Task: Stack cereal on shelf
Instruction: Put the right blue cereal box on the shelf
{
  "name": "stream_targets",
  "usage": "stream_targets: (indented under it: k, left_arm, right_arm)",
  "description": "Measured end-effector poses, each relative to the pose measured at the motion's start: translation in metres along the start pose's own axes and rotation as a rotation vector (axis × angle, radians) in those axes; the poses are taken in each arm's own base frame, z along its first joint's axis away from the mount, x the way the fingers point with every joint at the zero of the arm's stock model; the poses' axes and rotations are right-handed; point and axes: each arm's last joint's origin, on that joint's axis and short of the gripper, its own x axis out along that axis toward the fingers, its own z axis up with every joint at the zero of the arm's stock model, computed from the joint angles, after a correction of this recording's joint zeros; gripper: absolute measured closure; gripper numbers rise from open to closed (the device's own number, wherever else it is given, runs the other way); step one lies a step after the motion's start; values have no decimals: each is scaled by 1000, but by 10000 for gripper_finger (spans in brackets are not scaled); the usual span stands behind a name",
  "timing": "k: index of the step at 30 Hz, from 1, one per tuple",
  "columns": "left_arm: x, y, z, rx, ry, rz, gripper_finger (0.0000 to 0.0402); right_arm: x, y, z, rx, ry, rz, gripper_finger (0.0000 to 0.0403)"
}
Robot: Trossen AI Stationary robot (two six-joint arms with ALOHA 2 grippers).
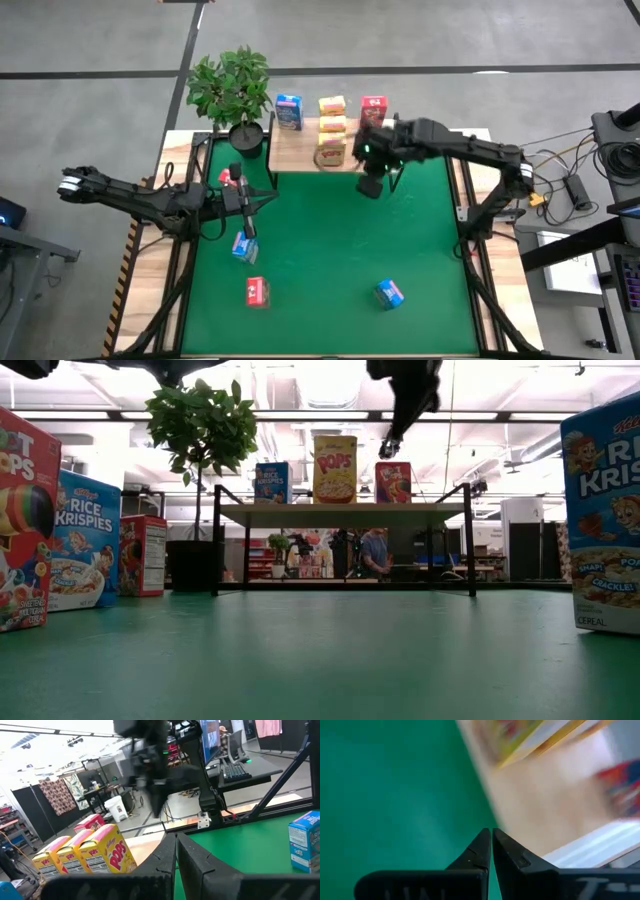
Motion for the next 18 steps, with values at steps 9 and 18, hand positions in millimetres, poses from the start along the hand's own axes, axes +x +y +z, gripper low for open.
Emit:
stream_targets:
  k: [9,18]
  left_arm:
    - [0,0,0,-8,-3,1,402]
    - [0,1,2,-32,-23,8,402]
  right_arm:
    - [17,83,-47,194,211,176,394]
    - [21,152,-87,392,494,206,394]
